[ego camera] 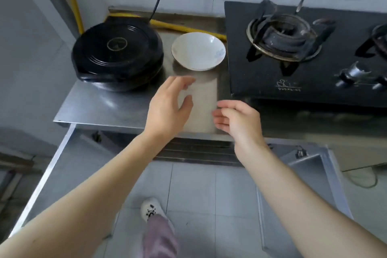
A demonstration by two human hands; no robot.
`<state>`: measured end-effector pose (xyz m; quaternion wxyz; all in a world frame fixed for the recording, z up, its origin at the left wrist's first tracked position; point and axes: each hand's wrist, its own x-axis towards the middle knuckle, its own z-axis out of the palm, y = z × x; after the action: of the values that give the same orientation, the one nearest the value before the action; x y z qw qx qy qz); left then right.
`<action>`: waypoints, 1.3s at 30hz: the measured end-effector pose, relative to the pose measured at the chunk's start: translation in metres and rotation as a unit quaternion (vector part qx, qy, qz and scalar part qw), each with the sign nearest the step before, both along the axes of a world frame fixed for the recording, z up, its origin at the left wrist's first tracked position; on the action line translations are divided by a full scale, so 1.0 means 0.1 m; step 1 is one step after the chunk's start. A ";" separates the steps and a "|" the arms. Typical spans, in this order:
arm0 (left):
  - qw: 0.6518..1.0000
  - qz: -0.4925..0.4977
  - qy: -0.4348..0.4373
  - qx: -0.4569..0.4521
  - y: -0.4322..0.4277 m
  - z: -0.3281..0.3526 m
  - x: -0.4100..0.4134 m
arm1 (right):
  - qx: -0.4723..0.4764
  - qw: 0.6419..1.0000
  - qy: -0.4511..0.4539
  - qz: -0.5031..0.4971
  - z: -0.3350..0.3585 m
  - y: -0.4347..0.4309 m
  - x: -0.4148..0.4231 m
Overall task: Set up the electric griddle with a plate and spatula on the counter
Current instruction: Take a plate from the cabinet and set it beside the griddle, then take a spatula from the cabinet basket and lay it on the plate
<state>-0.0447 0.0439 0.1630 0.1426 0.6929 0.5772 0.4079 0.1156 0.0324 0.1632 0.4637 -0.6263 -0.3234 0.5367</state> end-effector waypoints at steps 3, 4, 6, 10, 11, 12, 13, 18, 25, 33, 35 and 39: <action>1.000 0.017 0.002 0.004 -0.57 -0.27 0.13 | -0.009 1.000 -0.014 0.026 -0.23 -0.42 0.13; 1.000 0.014 0.011 0.006 -0.72 -0.37 0.15 | -0.016 0.999 -0.018 0.029 -0.33 -0.52 0.16; 0.999 0.004 0.032 -0.004 -0.96 -0.58 0.15 | -0.032 0.998 -0.033 0.030 -0.57 -0.68 0.21; 0.992 -0.018 0.084 -0.088 -1.15 -1.20 -0.01 | -0.075 0.996 -0.053 0.024 -1.21 -0.79 0.22; 0.987 -0.025 0.104 -0.117 -1.15 -1.30 -0.06 | -0.085 0.994 -0.060 0.018 -1.30 -0.78 0.22; 0.983 -0.029 0.120 -0.136 -1.11 -1.50 -0.11 | -0.091 0.993 -0.069 0.014 -1.50 -0.73 0.20; 0.979 -0.030 0.130 -0.152 -1.06 -1.64 -0.16 | -0.092 0.992 -0.083 0.012 -1.65 -0.68 0.19; 0.975 -0.008 0.162 -0.149 -0.55 -2.32 -0.33 | -0.049 0.984 -0.172 0.015 -2.36 -0.28 0.15; 0.981 0.025 0.164 -0.097 0.08 -3.05 -0.35 | 0.100 0.919 -0.376 0.059 -2.95 0.36 0.28; 0.984 0.065 0.165 0.036 0.82 -3.48 -0.28 | 0.260 0.805 -0.533 0.002 -3.15 1.14 0.50; 0.982 0.069 0.159 0.079 1.02 -3.54 -0.26 | 0.263 0.795 -0.546 0.007 -3.20 1.44 0.56; 0.978 0.065 0.145 0.137 1.27 -3.66 -0.24 | 0.237 0.741 -0.626 0.058 -3.19 1.95 0.57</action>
<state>-0.0690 0.1710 -0.2026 -0.0657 0.7187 0.5744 0.3862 0.1723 0.2277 -0.1554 0.2584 -0.6717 -0.6930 -0.0439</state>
